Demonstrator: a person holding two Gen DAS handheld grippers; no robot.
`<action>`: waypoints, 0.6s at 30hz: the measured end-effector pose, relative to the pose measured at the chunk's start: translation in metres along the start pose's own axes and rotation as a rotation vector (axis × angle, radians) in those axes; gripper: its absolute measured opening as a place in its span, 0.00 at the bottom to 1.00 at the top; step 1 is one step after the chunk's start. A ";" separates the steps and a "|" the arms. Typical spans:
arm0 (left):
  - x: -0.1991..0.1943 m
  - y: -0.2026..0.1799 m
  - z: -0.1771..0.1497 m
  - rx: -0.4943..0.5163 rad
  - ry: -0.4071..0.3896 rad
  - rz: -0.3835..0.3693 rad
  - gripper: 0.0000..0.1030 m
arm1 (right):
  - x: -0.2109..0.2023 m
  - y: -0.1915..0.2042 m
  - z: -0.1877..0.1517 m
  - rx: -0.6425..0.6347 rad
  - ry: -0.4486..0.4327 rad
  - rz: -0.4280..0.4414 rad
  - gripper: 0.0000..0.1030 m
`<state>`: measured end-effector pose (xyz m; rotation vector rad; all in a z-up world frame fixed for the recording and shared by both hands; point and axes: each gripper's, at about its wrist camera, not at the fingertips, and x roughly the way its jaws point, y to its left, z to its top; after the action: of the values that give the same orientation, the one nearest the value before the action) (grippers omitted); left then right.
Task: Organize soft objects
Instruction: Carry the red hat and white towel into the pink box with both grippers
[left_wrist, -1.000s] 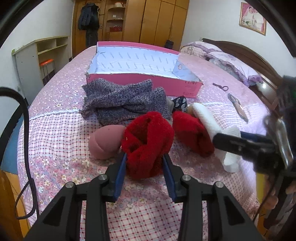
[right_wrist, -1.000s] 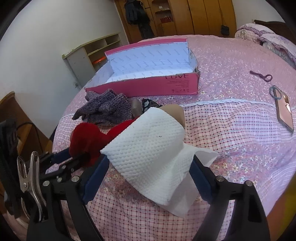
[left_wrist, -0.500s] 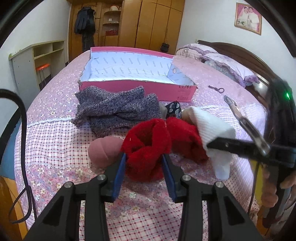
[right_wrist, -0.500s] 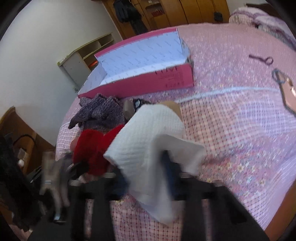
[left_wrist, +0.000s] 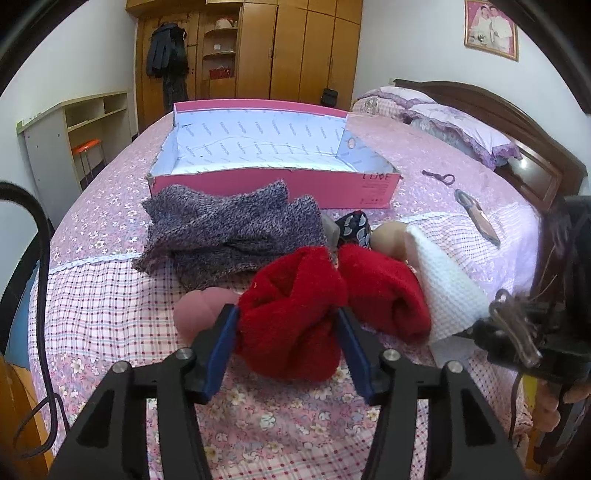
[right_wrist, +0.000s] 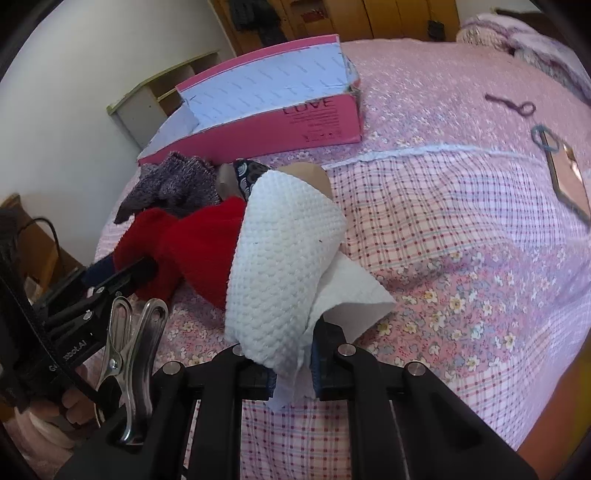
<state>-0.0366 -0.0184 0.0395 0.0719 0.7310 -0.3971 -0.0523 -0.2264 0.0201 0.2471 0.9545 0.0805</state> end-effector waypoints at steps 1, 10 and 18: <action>0.001 0.000 0.000 0.003 -0.001 0.002 0.56 | 0.000 0.002 -0.001 -0.012 -0.003 -0.007 0.14; -0.011 0.001 -0.004 0.027 -0.018 0.013 0.28 | -0.005 0.012 -0.010 -0.044 -0.034 -0.019 0.13; -0.042 0.012 -0.005 -0.038 -0.042 -0.098 0.27 | -0.033 0.025 -0.015 -0.102 -0.084 -0.020 0.12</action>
<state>-0.0634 0.0079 0.0625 -0.0082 0.7020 -0.4768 -0.0822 -0.2053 0.0441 0.1455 0.8661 0.0992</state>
